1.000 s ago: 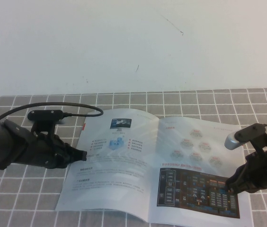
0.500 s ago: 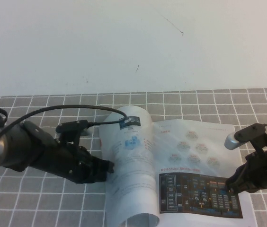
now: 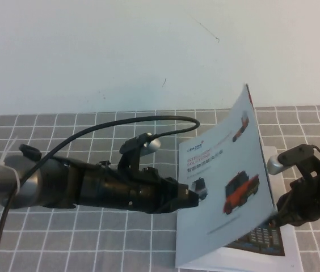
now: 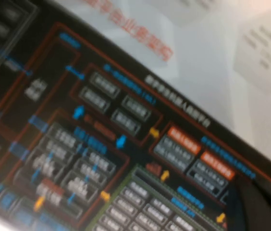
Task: Close book
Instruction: 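Close the open booklet and leave it lying on the table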
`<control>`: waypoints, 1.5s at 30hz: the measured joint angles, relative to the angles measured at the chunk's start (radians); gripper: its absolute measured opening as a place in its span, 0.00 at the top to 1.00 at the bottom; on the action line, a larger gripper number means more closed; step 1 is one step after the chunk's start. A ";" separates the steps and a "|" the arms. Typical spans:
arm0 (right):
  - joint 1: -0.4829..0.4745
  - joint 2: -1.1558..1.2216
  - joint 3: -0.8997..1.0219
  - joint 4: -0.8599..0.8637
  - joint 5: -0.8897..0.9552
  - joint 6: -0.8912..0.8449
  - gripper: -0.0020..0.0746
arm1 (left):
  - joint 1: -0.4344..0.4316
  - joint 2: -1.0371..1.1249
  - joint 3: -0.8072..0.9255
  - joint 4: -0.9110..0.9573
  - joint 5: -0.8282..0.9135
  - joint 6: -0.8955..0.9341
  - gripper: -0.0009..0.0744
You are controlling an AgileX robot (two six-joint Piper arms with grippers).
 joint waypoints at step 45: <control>-0.168 -1.078 -0.105 -0.781 0.587 0.613 0.98 | 0.191 -0.892 0.028 1.472 -0.072 -0.933 0.99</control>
